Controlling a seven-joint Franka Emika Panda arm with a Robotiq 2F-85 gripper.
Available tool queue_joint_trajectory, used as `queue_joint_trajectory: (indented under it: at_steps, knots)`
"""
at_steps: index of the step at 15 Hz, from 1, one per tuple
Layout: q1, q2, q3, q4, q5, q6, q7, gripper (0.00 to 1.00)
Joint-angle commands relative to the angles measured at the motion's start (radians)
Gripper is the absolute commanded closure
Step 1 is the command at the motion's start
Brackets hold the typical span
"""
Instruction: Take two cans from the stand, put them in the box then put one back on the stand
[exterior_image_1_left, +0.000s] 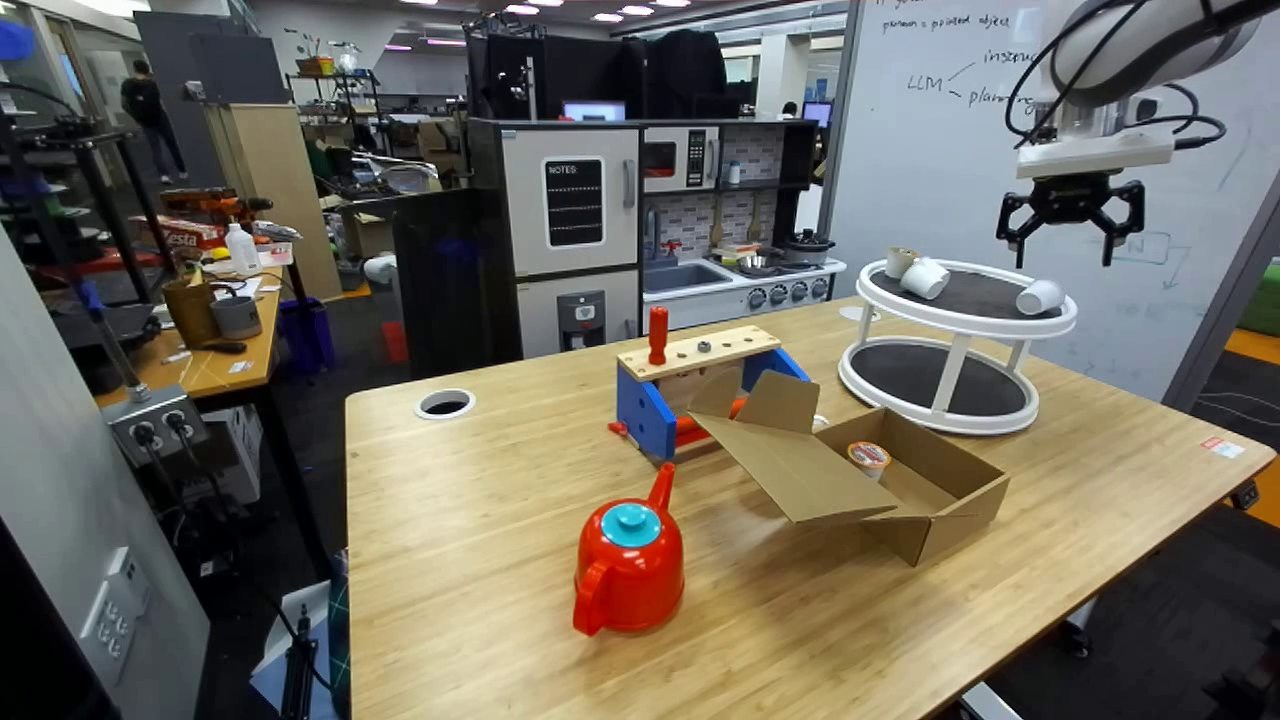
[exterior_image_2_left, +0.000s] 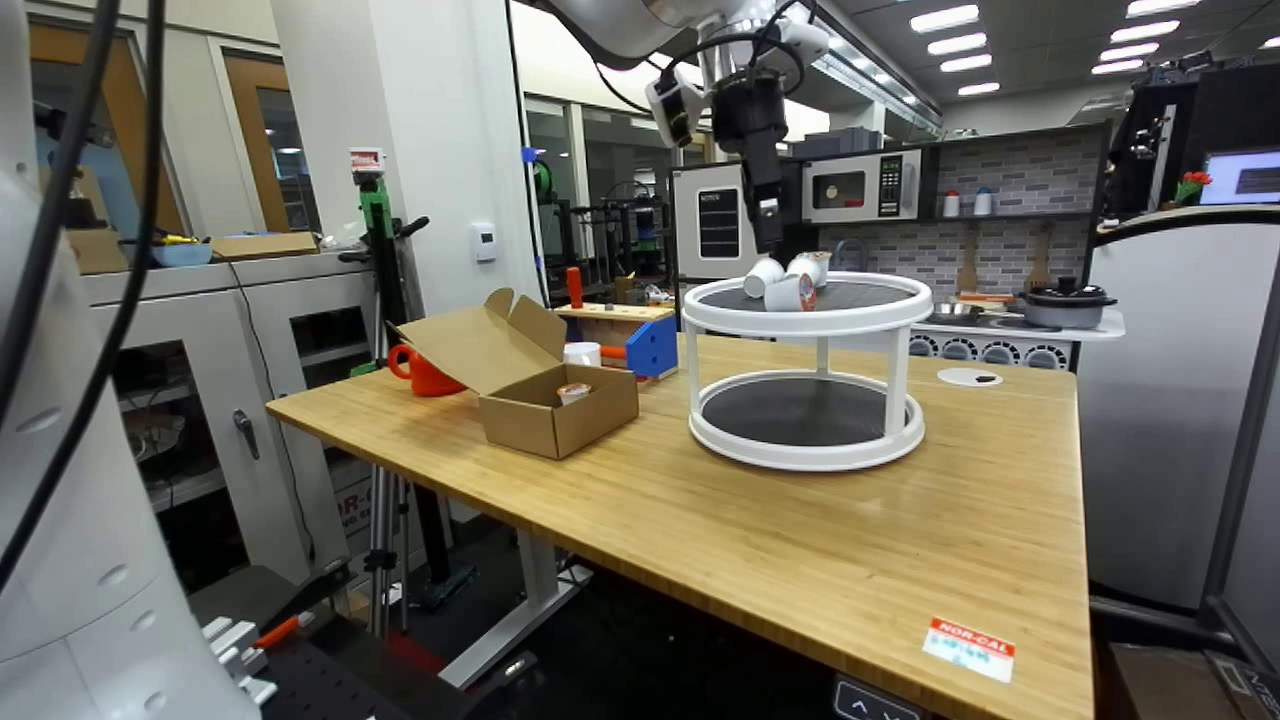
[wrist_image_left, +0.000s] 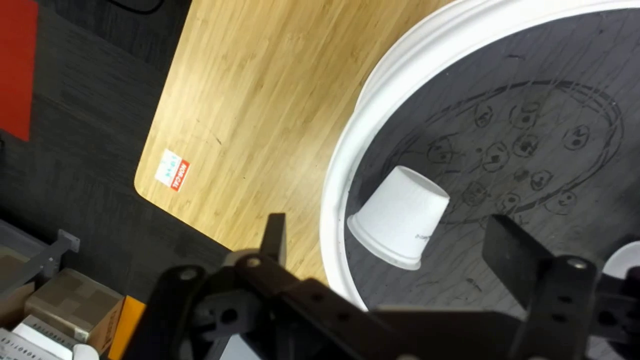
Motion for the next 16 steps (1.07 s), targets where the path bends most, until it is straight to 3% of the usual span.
queue_joint_trajectory:
  at_steps: [1,16]
  knots:
    - [-0.016,0.024,0.009,0.003,0.009,-0.019,0.013,0.0]
    - [-0.015,0.092,0.004,0.036,0.019,-0.028,0.008,0.0]
